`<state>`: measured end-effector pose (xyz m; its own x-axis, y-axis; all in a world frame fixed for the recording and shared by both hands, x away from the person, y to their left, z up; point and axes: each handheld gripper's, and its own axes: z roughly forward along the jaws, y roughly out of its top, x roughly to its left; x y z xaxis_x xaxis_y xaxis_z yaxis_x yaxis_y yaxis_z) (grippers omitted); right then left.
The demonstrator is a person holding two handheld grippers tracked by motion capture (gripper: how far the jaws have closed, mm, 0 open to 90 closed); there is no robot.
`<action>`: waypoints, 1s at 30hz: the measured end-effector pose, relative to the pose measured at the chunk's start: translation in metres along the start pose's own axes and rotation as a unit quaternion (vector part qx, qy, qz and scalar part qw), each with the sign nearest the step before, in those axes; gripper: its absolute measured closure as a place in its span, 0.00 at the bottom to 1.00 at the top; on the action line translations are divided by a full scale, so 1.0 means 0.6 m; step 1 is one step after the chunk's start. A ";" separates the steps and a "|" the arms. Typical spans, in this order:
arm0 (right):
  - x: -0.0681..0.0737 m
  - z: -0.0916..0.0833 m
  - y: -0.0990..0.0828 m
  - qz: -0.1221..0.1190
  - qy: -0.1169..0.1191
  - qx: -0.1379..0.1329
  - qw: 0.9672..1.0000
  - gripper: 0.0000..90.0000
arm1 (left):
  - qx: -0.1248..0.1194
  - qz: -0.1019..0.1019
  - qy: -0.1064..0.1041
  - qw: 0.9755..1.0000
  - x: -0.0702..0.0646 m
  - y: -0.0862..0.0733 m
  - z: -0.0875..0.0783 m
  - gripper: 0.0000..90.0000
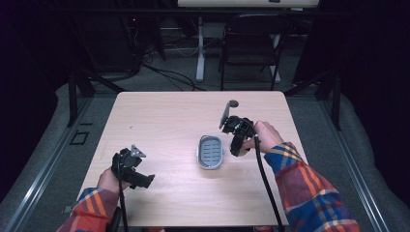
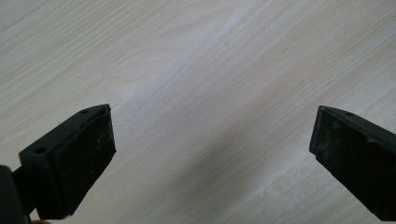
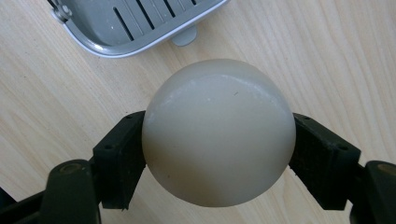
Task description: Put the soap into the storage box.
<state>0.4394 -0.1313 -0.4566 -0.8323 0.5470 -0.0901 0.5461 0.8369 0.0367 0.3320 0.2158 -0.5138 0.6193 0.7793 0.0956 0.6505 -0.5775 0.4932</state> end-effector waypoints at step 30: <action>0.025 -0.012 0.059 -0.032 -0.001 0.002 0.999 0.27 | 0.004 0.003 -0.003 1.000 0.000 0.000 0.001 0.00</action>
<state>0.4455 -0.0934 -0.4494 -0.8655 0.4920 -0.0946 0.4917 0.8703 0.0276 0.3322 0.2159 -0.5145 0.6257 0.7746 0.0923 0.6506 -0.5835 0.4860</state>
